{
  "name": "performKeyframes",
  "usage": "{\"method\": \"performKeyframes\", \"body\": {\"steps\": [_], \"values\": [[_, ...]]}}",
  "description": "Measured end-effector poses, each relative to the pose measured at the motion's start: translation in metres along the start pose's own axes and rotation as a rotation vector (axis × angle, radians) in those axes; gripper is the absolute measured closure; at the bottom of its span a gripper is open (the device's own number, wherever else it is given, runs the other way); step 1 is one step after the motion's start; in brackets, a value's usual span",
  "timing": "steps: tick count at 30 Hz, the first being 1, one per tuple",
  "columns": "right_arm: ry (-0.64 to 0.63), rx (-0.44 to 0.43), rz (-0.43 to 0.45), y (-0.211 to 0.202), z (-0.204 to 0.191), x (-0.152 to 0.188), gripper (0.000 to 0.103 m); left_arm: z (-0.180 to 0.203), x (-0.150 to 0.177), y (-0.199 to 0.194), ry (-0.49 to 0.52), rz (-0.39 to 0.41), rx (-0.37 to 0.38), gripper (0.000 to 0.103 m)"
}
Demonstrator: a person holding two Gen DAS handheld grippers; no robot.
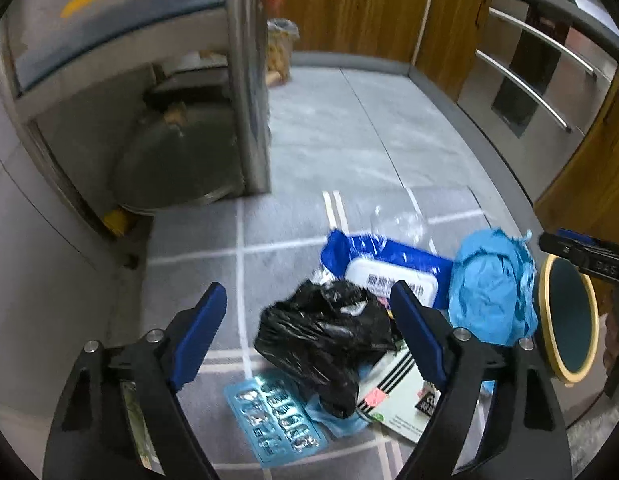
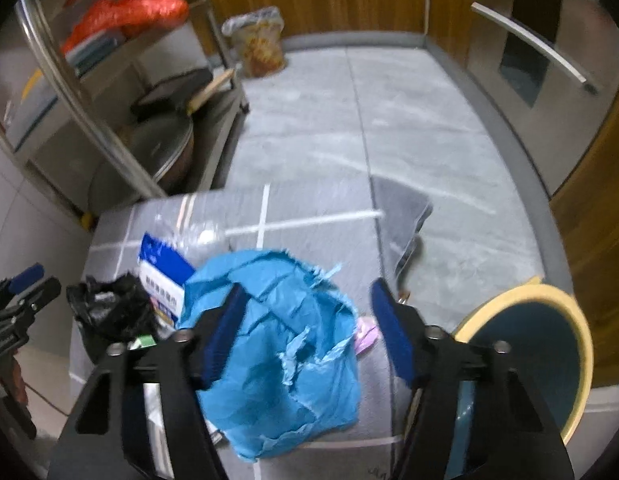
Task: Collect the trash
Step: 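Grasp the black plastic bag with the left gripper while the right grasps the blue bag, then carry both bags over the teal bin with both grippers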
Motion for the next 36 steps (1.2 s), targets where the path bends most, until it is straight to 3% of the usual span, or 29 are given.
{"method": "performKeyframes", "body": {"steps": [4, 8, 11, 13, 17, 21, 26, 30, 33, 36], "values": [[0.004, -0.046, -0.075, 0.02, -0.003, 0.003, 0.054, 0.006, 0.008, 0.014, 0.044, -0.085, 0.023, 0.026], [-0.017, -0.05, -0.165, 0.038, -0.01, 0.011, 0.07, 0.012, 0.017, 0.03, 0.102, -0.156, -0.003, 0.027], [-0.012, -0.066, -0.195, 0.045, -0.014, 0.012, 0.086, 0.011, 0.016, 0.034, 0.11, -0.167, -0.005, 0.033], [-0.012, -0.066, -0.207, 0.047, -0.014, 0.014, 0.1, 0.011, 0.017, 0.036, 0.116, -0.182, -0.014, 0.042], [-0.021, -0.071, -0.188, 0.044, -0.018, 0.012, 0.102, 0.013, 0.017, 0.036, 0.143, -0.185, -0.025, 0.055], [-0.005, -0.077, -0.16, 0.036, -0.017, 0.01, 0.102, 0.014, 0.015, 0.029, 0.154, -0.171, -0.008, 0.076], [-0.006, -0.093, -0.111, 0.02, -0.015, 0.01, 0.102, 0.019, 0.016, 0.016, 0.186, -0.137, -0.022, 0.083], [-0.019, -0.104, -0.048, 0.0, -0.015, 0.009, 0.102, 0.021, 0.012, -0.007, 0.185, -0.06, -0.035, 0.088], [-0.048, -0.106, 0.007, -0.018, -0.017, 0.009, 0.102, 0.02, 0.006, -0.029, 0.167, 0.013, -0.032, 0.101], [-0.068, -0.111, 0.055, -0.034, -0.019, 0.01, 0.102, 0.017, 0.003, -0.046, 0.137, 0.062, -0.002, 0.101]]}}
Point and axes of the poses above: each gripper's, at about its wrist camera, not at the fingertips, and y roughly the way its jaws point, z to its right, x to its underside, the point moved 2 cm from there along y, roughly the way its jaws point, and after that the axes turned 8 degrees about -y, right-handed, at the moved point
